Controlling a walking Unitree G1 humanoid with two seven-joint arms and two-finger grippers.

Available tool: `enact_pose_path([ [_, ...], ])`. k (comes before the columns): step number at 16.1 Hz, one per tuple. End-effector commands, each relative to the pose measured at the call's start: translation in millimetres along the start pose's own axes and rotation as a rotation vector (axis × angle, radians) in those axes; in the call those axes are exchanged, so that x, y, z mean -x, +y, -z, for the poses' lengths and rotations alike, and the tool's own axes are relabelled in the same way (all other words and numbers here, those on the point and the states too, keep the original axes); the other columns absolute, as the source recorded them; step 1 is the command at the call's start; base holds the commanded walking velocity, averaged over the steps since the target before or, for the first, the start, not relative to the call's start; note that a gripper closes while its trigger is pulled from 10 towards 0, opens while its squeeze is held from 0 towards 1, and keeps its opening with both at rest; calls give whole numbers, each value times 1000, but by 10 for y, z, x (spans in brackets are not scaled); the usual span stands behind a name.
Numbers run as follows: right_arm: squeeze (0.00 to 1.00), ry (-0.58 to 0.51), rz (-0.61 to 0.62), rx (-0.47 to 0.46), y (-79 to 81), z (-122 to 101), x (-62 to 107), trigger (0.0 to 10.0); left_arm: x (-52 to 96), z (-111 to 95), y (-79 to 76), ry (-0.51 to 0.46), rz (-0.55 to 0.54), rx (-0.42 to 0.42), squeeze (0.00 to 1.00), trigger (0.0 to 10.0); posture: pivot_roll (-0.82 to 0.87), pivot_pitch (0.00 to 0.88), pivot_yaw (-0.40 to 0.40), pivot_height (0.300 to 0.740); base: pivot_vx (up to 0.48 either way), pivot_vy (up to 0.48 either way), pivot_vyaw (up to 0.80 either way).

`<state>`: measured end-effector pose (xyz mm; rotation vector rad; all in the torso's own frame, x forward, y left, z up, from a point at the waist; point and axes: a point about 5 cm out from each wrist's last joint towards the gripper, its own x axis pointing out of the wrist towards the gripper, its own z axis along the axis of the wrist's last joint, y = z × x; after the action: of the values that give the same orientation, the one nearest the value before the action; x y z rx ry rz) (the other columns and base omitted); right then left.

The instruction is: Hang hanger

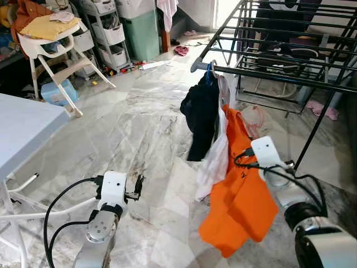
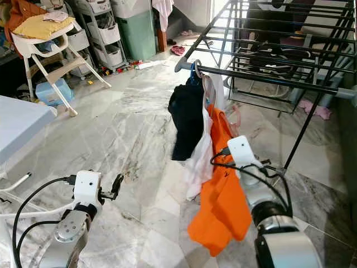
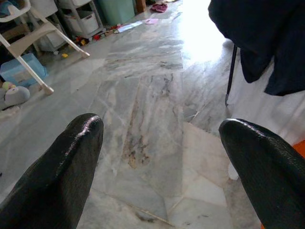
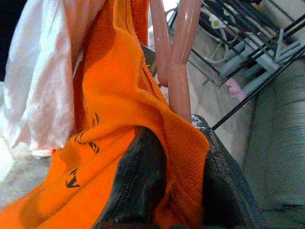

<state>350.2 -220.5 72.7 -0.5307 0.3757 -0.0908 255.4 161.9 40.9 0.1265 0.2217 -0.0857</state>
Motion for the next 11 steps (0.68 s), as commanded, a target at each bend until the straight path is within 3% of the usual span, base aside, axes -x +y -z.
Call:
enact_pose_path([
  [1,0,-70,56,2,-131,-244,-50,10000,13,8,51,8,-13,-11,0,10000,-31,3,79,740,0,0,0],
  [9,0,-149,45,392,-1,-337,-48,10000,30,29,28,21,-3,-6,0,10000,-29,8,80,740,0,0,0],
  [10,0,-160,73,505,-5,-366,-55,10000,27,31,25,24,2,-3,0,10000,-31,8,81,740,0,0,0],
  [11,0,-163,92,563,-9,-377,-58,10000,25,30,20,24,5,0,0,10000,-30,8,80,740,0,0,0],
])
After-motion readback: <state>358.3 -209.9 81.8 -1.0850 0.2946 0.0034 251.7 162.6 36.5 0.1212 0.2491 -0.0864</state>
